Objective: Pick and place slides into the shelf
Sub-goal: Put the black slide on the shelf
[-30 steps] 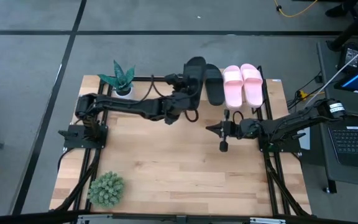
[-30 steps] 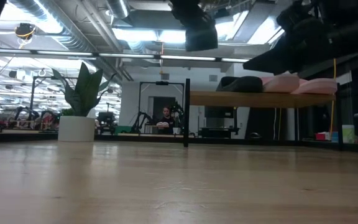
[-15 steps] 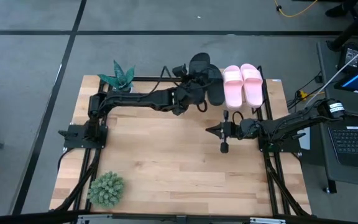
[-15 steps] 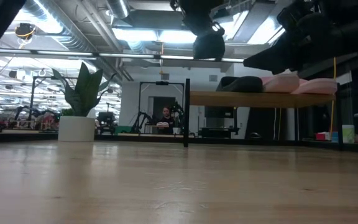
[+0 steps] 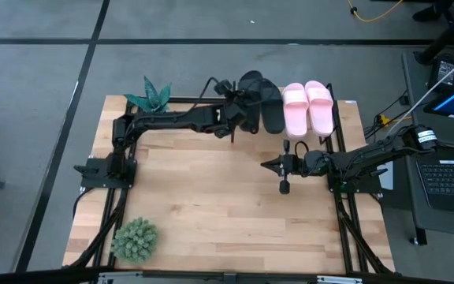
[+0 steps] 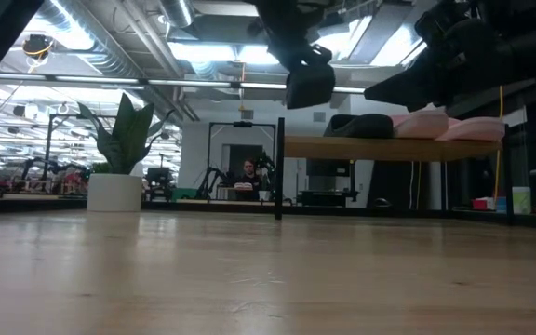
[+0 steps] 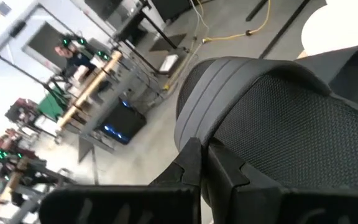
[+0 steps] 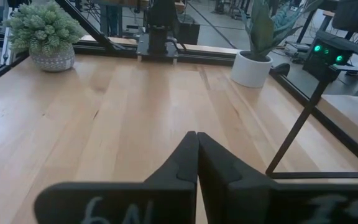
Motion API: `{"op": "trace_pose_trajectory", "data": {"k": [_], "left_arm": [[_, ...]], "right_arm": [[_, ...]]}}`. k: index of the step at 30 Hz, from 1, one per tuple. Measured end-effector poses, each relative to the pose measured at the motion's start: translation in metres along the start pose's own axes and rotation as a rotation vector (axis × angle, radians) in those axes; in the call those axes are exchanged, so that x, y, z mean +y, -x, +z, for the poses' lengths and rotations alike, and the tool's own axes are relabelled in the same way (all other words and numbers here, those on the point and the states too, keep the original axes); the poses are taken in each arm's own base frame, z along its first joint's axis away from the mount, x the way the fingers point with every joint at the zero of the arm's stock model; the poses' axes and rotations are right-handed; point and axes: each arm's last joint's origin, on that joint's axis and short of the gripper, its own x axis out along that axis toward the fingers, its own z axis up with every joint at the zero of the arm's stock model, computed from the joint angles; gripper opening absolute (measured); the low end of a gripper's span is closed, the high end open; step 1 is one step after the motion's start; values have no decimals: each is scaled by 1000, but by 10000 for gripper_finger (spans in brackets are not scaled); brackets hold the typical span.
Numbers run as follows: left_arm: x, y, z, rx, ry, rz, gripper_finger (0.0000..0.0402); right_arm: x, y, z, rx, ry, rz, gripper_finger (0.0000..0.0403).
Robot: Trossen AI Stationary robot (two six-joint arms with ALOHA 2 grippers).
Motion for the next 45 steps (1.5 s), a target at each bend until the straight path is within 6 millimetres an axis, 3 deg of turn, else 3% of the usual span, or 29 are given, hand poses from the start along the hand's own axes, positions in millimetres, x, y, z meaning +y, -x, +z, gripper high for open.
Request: {"op": "trace_pose_trajectory", "data": {"k": [7, 20, 45], "left_arm": [[3, -6, -5, 31, 74, 6, 0], [-23, -31, -22, 87, 65, -5, 0], [-26, -27, -22, 88, 26, 35, 0]], "right_arm": [[0, 0, 0, 0, 0, 0, 8], [0, 0, 0, 0, -6, 2, 8], [0, 0, 0, 0, -6, 2, 8]]}}
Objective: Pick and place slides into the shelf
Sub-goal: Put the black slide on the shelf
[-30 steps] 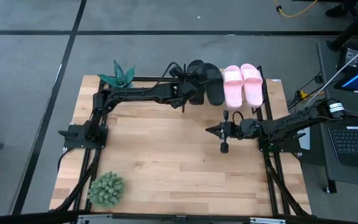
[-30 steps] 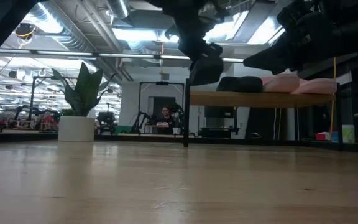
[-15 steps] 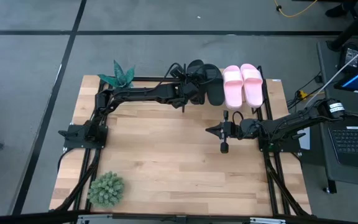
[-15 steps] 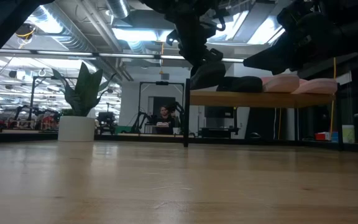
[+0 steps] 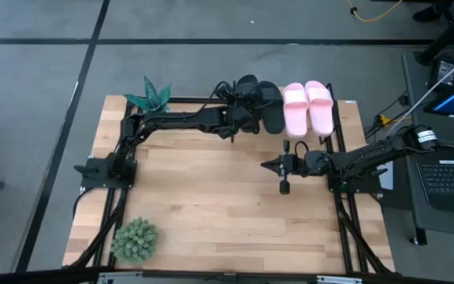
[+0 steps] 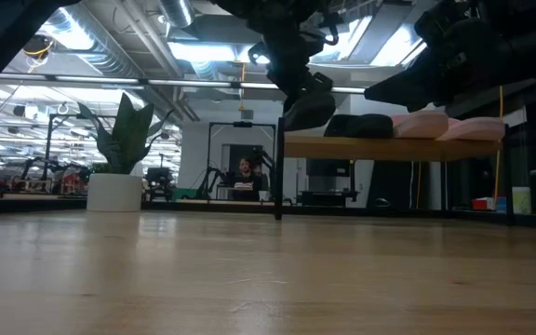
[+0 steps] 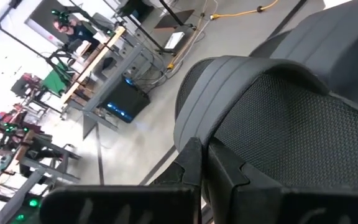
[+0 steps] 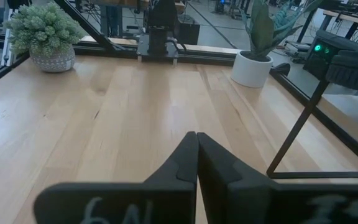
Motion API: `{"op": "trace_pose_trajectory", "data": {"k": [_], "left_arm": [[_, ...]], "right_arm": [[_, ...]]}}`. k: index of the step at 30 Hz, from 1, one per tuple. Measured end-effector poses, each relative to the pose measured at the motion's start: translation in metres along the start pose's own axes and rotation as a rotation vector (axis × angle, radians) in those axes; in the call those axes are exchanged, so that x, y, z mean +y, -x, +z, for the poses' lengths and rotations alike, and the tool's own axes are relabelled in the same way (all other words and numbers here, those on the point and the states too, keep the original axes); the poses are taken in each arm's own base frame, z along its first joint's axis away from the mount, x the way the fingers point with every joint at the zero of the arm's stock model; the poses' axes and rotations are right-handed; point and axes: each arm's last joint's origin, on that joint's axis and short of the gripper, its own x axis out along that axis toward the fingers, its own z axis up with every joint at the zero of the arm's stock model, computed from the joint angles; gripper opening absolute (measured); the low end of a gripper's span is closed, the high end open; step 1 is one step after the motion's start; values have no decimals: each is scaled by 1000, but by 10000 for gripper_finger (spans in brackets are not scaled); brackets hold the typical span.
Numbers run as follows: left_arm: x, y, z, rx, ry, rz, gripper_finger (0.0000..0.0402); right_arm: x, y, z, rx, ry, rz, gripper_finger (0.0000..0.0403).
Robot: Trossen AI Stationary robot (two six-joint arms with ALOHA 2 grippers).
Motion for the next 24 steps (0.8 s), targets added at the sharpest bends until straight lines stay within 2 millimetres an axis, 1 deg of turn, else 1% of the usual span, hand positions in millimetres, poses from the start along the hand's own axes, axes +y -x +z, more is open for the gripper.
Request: {"op": "trace_pose_trajectory", "data": {"k": [9, 24], "left_arm": [[-1, 0, 0, -2, 17, -40, 0], [-2, -1, -4, 21, -12, -8, 0]], "right_arm": [[0, 0, 0, 0, -1, -1, 8], [0, 0, 0, -1, -2, 0, 8]]}}
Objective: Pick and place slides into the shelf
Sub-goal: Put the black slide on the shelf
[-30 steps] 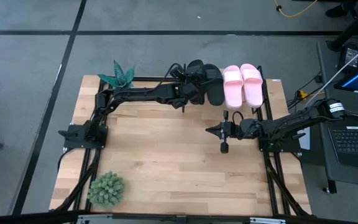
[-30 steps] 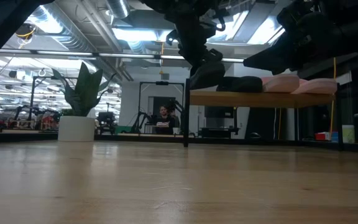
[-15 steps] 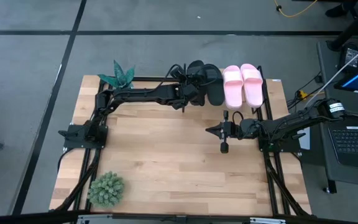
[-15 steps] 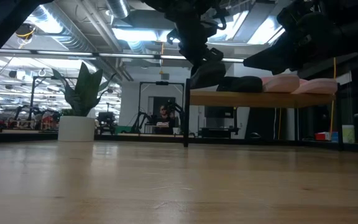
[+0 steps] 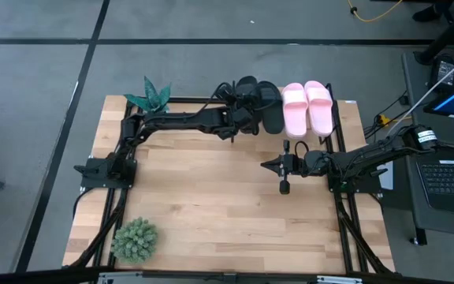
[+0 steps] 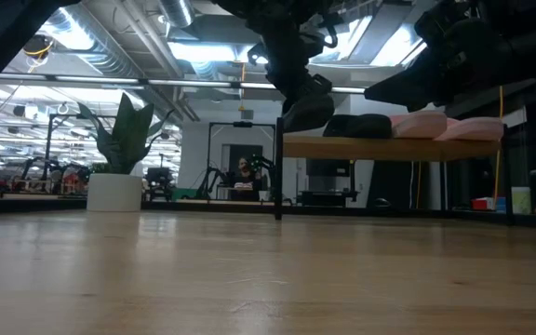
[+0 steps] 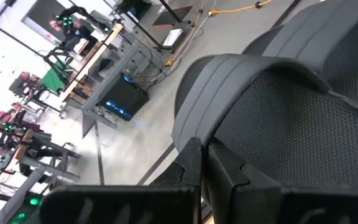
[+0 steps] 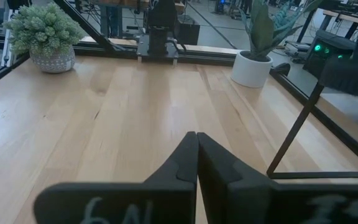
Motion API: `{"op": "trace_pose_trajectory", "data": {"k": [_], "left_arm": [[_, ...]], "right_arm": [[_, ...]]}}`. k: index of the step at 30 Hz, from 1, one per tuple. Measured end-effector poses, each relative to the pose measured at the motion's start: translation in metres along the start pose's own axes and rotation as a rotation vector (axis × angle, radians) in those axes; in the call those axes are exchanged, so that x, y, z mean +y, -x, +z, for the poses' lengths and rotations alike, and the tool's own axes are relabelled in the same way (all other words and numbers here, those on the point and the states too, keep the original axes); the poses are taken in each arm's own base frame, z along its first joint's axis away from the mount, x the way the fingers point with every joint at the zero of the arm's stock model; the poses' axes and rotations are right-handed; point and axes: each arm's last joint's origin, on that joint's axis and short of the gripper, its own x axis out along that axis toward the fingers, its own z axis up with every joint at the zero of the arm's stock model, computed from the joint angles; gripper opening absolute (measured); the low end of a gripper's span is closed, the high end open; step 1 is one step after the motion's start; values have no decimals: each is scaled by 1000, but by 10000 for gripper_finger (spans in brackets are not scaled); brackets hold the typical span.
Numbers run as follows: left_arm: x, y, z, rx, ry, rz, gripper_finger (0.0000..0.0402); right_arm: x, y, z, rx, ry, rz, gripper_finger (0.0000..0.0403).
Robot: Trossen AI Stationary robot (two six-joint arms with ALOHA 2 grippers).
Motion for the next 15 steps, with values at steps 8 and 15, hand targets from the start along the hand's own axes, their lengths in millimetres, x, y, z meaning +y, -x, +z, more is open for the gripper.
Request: {"op": "trace_pose_trajectory", "data": {"k": [8, 15], "left_arm": [[-14, -9, -7, 19, -28, -13, 0], [-18, -14, -10, 23, -32, -10, 0]], "right_arm": [[0, 0, 1, -6, -5, 0, 8], [0, 0, 1, -9, -18, 1, 8]]}}
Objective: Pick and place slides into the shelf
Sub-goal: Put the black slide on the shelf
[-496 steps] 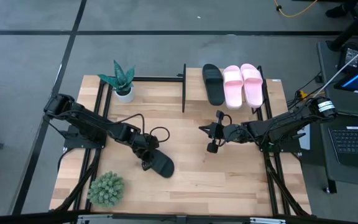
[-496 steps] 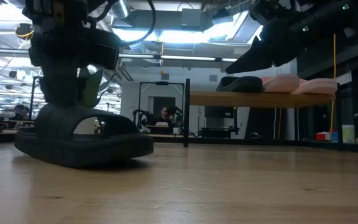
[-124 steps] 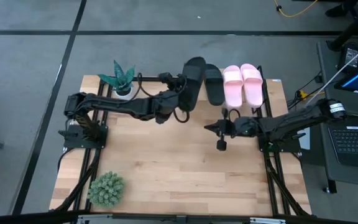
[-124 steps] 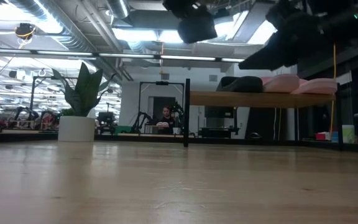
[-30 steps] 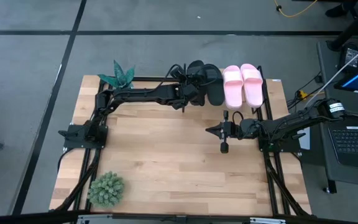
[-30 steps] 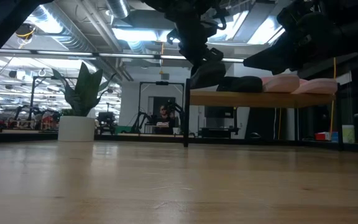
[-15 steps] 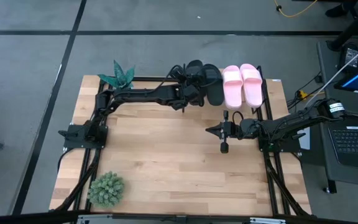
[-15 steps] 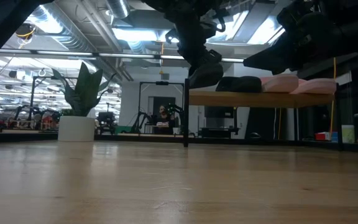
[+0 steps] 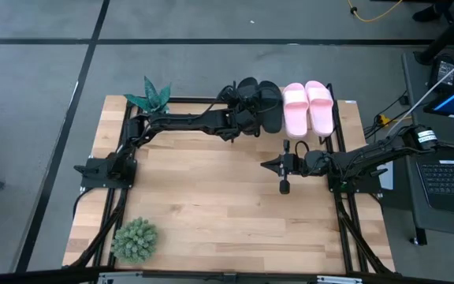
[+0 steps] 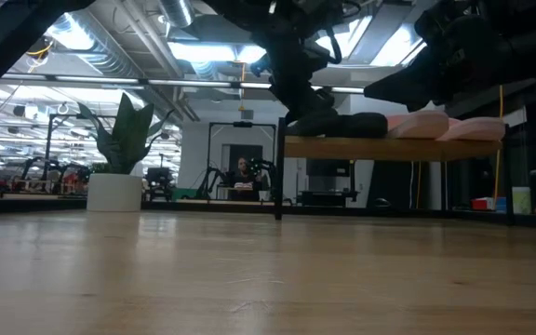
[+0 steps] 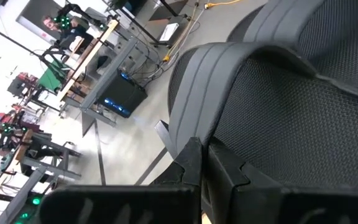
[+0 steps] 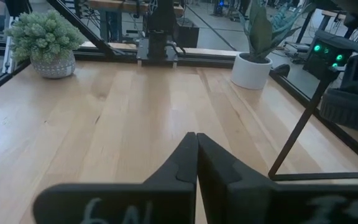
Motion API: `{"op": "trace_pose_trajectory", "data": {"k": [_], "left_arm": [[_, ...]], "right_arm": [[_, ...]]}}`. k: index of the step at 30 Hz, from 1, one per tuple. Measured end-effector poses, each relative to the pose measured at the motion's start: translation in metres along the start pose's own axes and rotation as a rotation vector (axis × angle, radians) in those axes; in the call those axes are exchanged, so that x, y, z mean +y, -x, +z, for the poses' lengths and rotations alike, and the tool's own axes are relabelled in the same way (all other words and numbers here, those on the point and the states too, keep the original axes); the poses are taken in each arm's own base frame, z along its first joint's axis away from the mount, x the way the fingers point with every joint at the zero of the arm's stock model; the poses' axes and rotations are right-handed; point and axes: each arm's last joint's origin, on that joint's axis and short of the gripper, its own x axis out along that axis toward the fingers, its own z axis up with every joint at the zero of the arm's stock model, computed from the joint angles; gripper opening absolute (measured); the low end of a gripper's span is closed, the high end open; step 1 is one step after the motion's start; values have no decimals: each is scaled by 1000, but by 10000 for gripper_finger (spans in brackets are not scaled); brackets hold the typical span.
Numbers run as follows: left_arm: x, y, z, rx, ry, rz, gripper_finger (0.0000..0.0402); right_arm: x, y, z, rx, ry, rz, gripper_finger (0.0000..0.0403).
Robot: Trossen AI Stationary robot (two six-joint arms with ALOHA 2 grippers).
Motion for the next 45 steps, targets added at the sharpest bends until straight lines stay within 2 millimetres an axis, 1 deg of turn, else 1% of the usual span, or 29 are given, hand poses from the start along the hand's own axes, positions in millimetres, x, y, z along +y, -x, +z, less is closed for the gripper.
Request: {"op": "trace_pose_trajectory", "data": {"k": [4, 12, 19, 27, 37, 41, 45], "left_arm": [[0, 0, 0, -1, -21, -4, 5], [0, 0, 0, -1, -39, -6, 49], [-1, 1, 3, -22, -141, 4, 80], [-5, 8, 9, -64, -237, 23, 109], [-5, 9, 11, -75, -284, 31, 123], [-7, 13, 12, -83, -350, 31, 123], [-10, 19, 17, -119, -348, 32, 123]], "right_arm": [[0, 0, 0, 2, 3, 3, 8], [1, 0, 0, 2, 2, 11, 8], [1, 0, 0, 2, -1, 11, 8], [1, 0, 0, 2, -1, 11, 8], [1, 0, 0, 2, -1, 11, 8], [1, 0, 0, 2, -1, 11, 8], [1, 0, 0, 2, -1, 11, 8]]}}
